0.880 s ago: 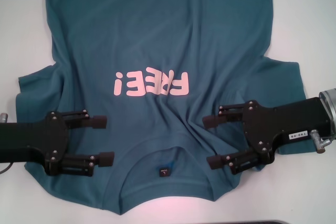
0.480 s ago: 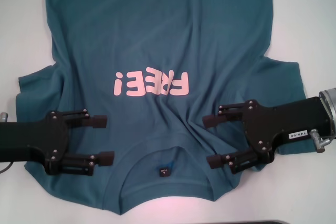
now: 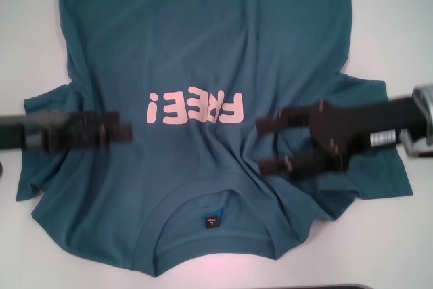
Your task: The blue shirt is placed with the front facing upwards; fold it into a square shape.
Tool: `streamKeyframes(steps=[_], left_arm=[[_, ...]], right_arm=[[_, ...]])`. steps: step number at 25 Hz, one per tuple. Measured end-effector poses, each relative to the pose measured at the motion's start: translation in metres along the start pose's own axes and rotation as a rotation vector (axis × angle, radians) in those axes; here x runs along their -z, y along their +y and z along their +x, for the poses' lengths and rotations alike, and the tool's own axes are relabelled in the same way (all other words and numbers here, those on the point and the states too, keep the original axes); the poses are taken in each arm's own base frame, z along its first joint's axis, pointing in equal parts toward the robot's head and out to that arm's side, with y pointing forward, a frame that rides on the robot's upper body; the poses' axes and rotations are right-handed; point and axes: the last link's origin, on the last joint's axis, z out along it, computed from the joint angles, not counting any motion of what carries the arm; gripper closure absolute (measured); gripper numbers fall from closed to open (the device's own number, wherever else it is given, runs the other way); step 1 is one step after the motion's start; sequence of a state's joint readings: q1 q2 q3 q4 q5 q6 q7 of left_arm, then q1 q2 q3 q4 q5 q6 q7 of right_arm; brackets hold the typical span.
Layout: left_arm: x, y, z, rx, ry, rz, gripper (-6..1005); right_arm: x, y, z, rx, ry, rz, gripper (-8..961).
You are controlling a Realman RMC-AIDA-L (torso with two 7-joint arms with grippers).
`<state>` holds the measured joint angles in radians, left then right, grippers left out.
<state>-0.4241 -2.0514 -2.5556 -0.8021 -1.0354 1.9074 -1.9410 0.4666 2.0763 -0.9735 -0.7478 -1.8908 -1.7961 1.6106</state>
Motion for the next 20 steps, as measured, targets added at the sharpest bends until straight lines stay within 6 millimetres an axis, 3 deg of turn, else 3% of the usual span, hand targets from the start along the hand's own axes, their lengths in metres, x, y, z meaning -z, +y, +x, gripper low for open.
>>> streamKeyframes(steps=[6, 13, 20], left_arm=[[0.017, -0.008, 0.015, 0.291, 0.118, 0.034, 114], [0.055, -0.043, -0.010, 0.668, 0.357, 0.206, 114], [0.062, -0.057, -0.023, 0.764, 0.394, 0.288, 147]], right_arm=[[0.007, -0.010, -0.026, -0.167, -0.075, 0.025, 38], [0.013, -0.016, -0.028, -0.229, -0.100, 0.059, 38], [0.026, -0.025, -0.027, -0.328, -0.125, 0.134, 38]])
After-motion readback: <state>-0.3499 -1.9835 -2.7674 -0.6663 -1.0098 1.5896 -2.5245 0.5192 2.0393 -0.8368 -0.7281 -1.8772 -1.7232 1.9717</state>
